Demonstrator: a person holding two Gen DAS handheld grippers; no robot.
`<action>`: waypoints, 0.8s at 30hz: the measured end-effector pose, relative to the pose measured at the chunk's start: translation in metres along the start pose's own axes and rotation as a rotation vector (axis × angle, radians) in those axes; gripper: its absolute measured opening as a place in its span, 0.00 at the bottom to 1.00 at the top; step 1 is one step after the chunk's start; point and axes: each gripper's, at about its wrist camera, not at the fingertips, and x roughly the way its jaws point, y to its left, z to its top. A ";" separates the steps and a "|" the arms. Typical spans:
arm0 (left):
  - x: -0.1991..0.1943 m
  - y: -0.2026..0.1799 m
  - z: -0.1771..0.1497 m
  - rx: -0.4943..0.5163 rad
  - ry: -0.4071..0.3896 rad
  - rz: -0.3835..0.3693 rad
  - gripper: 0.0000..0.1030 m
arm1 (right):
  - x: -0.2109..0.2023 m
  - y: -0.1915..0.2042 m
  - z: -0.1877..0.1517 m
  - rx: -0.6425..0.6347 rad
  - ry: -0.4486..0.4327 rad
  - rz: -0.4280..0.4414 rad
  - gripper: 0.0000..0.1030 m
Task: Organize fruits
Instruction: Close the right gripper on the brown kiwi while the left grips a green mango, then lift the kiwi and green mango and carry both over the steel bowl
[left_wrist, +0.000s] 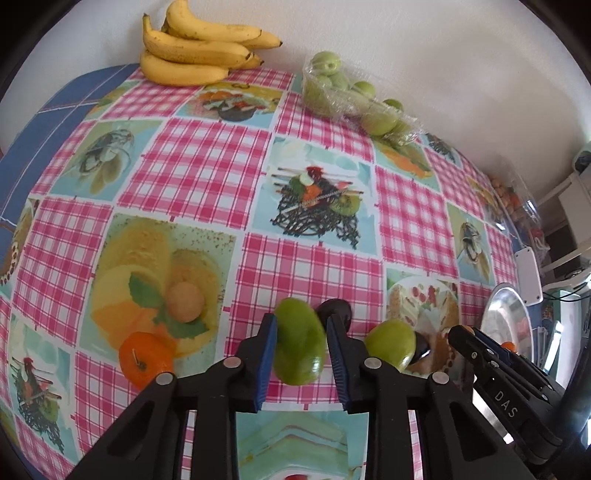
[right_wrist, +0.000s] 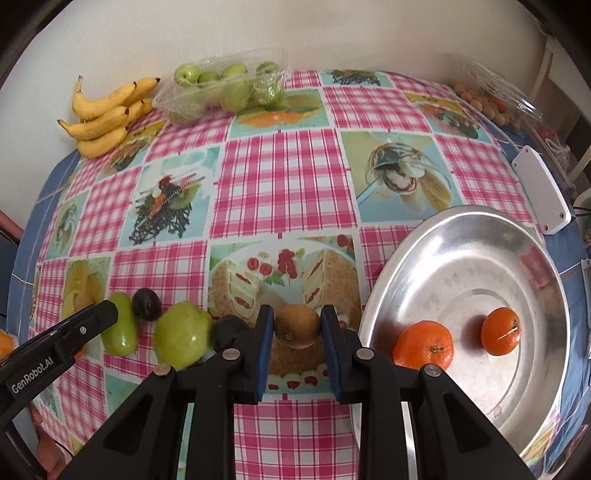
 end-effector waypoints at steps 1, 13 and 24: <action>-0.003 -0.002 0.001 0.004 -0.007 -0.003 0.29 | -0.004 0.000 0.001 0.002 -0.007 0.004 0.26; 0.005 0.007 -0.002 -0.042 0.029 0.019 0.32 | -0.020 -0.003 -0.003 0.006 -0.007 0.019 0.26; 0.027 0.009 -0.013 -0.078 0.105 -0.018 0.39 | -0.014 -0.005 -0.006 0.011 0.013 0.022 0.26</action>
